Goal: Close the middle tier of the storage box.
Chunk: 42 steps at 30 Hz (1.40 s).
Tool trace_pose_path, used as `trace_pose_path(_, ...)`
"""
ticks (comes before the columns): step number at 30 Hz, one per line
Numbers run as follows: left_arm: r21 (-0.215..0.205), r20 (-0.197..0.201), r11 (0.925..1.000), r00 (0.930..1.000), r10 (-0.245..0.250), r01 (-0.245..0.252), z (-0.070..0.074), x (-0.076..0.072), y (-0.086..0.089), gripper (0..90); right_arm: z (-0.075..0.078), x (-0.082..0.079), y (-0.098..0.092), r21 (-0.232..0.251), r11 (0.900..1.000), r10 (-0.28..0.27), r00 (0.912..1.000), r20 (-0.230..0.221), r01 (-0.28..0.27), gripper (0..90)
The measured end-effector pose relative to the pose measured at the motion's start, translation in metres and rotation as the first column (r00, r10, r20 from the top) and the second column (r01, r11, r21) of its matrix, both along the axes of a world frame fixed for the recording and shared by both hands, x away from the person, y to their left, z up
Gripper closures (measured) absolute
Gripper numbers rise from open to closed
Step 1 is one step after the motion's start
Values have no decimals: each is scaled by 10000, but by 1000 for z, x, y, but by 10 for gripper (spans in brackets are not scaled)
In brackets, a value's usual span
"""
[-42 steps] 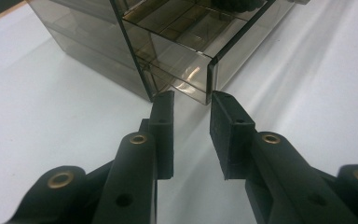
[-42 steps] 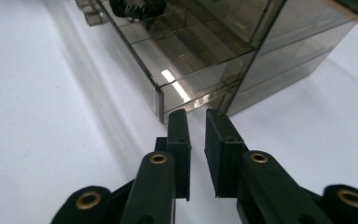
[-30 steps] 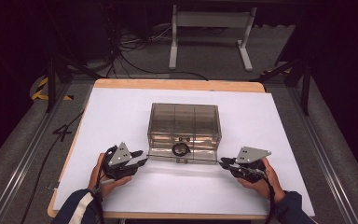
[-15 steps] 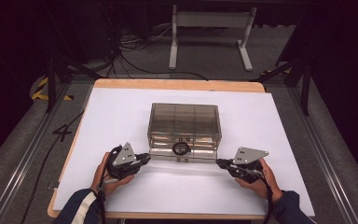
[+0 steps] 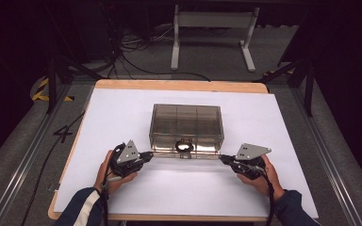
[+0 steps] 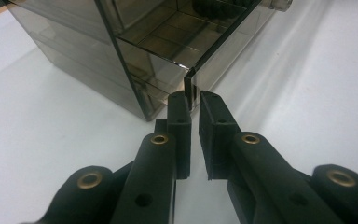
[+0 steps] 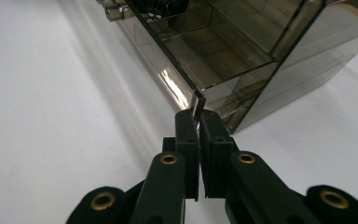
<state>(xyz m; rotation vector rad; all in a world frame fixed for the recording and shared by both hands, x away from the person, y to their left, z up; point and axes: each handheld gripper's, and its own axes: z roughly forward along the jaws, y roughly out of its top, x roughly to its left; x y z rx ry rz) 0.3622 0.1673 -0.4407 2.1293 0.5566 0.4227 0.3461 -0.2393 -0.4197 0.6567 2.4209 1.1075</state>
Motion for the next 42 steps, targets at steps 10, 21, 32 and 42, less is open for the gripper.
trace_pose_path(10, -38, -38, 9995, 9995, 325, -325, 1, 13, -5, 827, 1, 13, 1, -20, 9991, -412, 9991, 87, 412, 876)
trace_pose_path(21, 50, -17, 9990, 9990, 448, -447, 2, 21, -7, 825, 2, 22, 2, -23, 9980, -636, 9979, 83, 637, 877)
trace_pose_path(32, 175, 59, 9982, 9983, 578, -579, 3, 19, -9, 820, 3, 22, 3, -56, 9970, -772, 9969, 157, 772, 873)
trace_pose_path(42, 177, -37, 9970, 9971, 758, -757, 5, 9, 0, 837, 6, 18, -1, 230, 9970, -739, 9971, 176, 735, 875)
